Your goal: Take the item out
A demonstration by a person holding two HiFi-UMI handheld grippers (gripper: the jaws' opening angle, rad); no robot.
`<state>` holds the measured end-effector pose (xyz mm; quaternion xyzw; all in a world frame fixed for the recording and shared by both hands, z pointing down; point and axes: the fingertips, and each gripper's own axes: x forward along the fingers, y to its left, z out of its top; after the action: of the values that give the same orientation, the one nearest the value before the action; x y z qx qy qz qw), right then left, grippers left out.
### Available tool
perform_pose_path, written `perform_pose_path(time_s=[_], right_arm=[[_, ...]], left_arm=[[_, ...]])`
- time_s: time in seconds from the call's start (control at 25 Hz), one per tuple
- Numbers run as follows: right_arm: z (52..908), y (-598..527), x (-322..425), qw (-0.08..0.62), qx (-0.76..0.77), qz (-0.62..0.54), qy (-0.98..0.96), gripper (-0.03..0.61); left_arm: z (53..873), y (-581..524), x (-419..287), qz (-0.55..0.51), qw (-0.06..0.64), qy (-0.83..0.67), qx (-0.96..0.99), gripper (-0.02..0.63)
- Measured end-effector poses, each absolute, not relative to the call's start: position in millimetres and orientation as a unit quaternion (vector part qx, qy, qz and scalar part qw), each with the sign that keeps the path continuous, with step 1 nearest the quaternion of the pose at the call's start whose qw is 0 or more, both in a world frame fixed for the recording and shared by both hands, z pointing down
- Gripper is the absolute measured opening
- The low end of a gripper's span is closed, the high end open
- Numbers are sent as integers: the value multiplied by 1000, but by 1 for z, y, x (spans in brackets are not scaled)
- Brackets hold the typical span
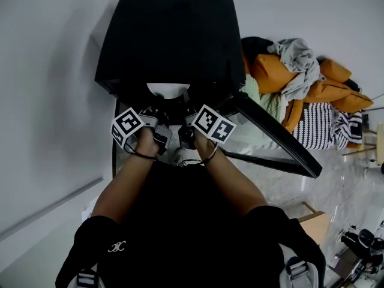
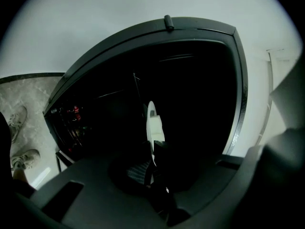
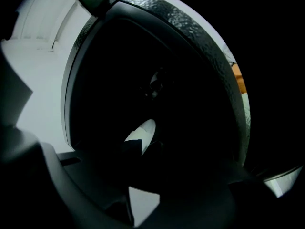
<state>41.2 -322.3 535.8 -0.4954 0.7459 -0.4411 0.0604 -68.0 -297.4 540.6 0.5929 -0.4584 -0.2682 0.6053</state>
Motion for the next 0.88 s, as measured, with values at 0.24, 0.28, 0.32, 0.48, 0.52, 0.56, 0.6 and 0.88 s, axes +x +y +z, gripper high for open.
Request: perform_pose_path(time_s=[0.24, 0.28, 0.32, 0.48, 0.52, 0.56, 0.6, 0.88], right_arm=[[542, -320, 30, 72, -476, -479, 734, 129], [543, -320, 28, 77, -473, -484, 732, 129], [543, -321, 27, 82, -470, -490, 729, 129], [546, -324, 17, 95, -452, -521, 718, 129], [548, -324, 13, 98, -446, -528, 716, 129], [549, -325, 10, 100, -441, -533, 715, 129], [550, -326, 7, 102, -437, -539, 713, 127], [548, -322, -7, 107, -401, -559, 718, 77]], left_arm=[[540, -282, -72, -266, 609, -454, 593, 32], [540, -280, -73, -266, 609, -453, 594, 32], [539, -279, -73, -265, 609, -452, 595, 32], [539, -276, -74, -264, 610, -450, 596, 32], [539, -275, -75, -263, 611, -449, 596, 32], [539, -275, -75, -262, 612, -449, 596, 32], [539, -275, -76, -261, 612, -449, 596, 32], [539, -271, -80, -249, 608, -450, 605, 34]])
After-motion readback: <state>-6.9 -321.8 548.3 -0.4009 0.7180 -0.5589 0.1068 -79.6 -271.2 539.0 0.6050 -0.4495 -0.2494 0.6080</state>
